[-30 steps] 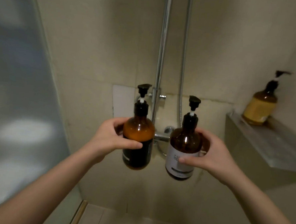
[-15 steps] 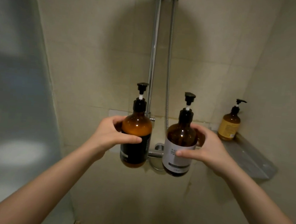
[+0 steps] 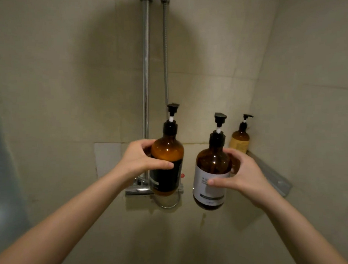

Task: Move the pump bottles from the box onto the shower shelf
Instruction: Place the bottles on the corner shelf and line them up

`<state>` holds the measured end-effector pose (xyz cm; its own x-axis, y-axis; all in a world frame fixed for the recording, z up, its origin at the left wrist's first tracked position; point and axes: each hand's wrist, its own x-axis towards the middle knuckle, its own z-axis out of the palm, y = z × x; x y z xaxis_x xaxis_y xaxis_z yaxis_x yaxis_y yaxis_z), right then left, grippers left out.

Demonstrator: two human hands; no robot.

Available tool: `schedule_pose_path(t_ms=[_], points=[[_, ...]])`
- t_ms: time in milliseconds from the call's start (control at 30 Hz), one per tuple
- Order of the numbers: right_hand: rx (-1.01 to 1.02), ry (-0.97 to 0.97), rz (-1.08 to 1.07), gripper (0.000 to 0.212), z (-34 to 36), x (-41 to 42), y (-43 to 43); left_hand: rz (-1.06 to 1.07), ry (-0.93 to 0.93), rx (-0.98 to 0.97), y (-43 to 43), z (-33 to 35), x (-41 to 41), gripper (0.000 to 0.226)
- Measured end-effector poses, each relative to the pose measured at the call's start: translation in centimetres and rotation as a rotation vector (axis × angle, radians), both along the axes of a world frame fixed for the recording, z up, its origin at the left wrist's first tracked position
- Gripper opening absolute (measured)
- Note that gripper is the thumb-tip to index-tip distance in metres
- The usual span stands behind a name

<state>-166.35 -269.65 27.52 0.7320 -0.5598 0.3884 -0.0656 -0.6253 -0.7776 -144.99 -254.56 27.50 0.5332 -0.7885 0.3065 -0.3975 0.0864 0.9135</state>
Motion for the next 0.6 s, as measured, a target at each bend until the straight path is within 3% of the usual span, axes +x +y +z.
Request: schedule_pose_path(t_ms=[233,600], points=[[-0.001,-0.026,-0.158,0.082,0.7,-1.3,-4.4,-0.128,-0.015,-0.06,-7.7,1.4,-0.2,0.044],[-0.016,-0.085,-0.404,0.073,3.3,-4.5,-13.1,-0.297,-0.005,-0.071,-22.5,3.2,-2.3,0.038]])
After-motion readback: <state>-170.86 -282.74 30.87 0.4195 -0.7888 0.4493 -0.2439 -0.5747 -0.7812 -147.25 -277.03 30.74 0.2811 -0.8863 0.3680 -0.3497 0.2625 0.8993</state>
